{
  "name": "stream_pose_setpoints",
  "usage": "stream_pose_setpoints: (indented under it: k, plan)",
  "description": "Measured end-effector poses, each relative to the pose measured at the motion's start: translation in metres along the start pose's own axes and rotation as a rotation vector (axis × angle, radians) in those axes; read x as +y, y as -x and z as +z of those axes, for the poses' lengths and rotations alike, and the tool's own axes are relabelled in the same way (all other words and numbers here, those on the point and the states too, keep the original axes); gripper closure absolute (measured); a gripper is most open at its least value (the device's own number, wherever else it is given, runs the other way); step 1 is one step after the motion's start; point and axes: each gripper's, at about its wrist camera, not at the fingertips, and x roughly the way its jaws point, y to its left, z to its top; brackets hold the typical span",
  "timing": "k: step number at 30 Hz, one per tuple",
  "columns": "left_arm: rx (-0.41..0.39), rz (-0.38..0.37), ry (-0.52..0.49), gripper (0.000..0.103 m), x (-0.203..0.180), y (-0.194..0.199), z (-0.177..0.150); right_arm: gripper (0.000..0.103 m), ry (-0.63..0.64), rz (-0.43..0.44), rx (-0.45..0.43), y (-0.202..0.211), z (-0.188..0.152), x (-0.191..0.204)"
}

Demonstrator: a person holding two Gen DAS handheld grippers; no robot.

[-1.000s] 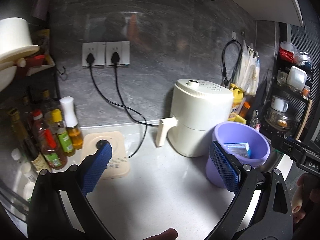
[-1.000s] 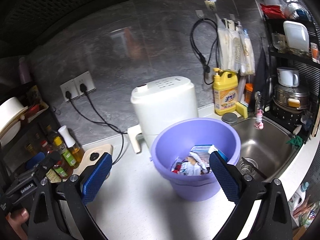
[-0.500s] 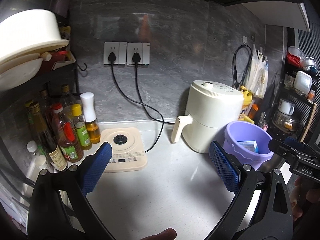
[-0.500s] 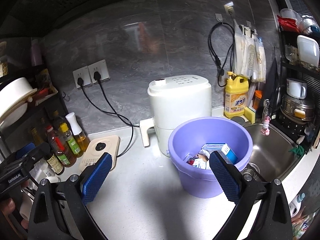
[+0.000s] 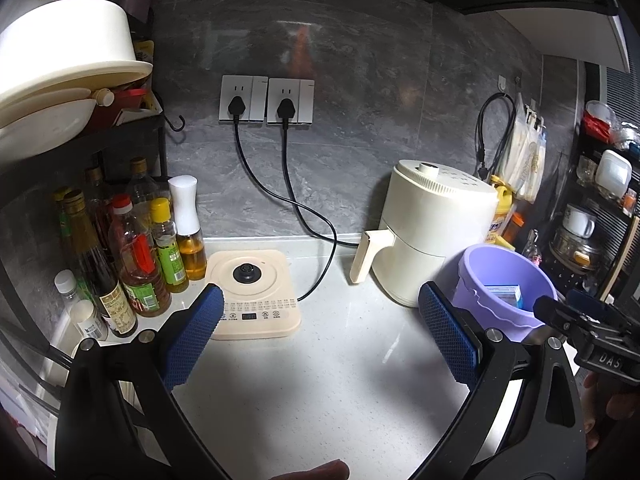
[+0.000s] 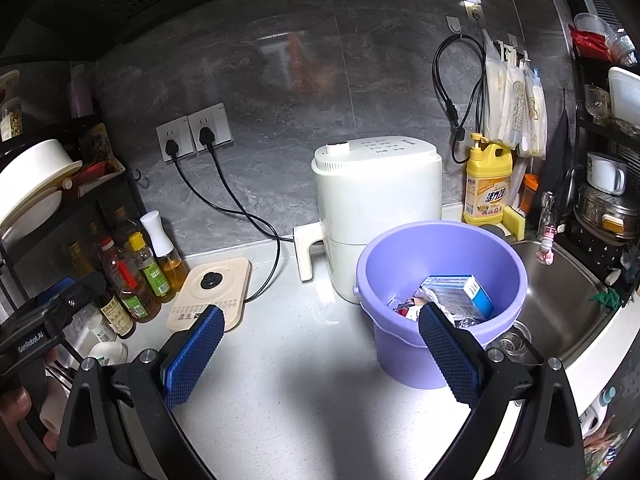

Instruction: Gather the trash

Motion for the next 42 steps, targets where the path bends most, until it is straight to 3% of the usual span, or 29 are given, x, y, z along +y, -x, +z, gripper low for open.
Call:
stream_pose_setpoints:
  k: [42]
  plan:
    - [0.008, -0.01, -0.009, 0.006, -0.003, -0.008, 0.006, 0.007, -0.022, -0.036, 0.002, -0.004, 0.005, -0.007]
